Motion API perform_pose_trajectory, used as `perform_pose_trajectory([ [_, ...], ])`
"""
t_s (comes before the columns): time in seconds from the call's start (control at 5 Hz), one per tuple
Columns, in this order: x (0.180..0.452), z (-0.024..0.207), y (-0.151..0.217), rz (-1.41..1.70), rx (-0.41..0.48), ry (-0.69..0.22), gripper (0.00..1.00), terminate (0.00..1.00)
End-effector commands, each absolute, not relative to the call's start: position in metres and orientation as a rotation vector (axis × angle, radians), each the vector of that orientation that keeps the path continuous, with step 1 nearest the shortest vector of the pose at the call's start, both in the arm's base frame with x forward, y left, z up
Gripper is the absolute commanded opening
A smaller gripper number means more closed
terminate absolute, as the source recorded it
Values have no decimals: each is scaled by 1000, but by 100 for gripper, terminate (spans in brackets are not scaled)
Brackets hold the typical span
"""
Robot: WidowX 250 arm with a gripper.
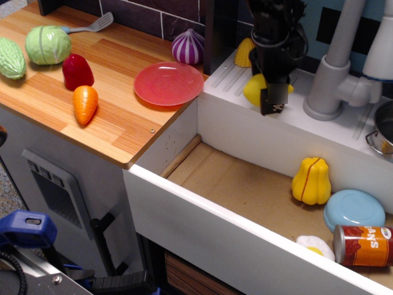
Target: Put lemon on plate
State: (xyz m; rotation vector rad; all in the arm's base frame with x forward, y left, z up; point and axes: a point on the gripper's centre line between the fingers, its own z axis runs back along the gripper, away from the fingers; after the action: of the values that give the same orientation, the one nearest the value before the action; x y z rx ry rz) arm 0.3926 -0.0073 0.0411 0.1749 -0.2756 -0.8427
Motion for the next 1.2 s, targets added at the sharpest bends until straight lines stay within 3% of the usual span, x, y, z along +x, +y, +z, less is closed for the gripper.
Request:
perform_pose_trajectory([
  [0.0,374,97,39,-871,318,-289,0,0],
  [0.4,369,88,95,-997,326,-291,0,0],
  [0.6,376,75,111,-1030,304,-307,100,0],
  [1.0,383,61,116,-1030,226,-327,100,0],
])
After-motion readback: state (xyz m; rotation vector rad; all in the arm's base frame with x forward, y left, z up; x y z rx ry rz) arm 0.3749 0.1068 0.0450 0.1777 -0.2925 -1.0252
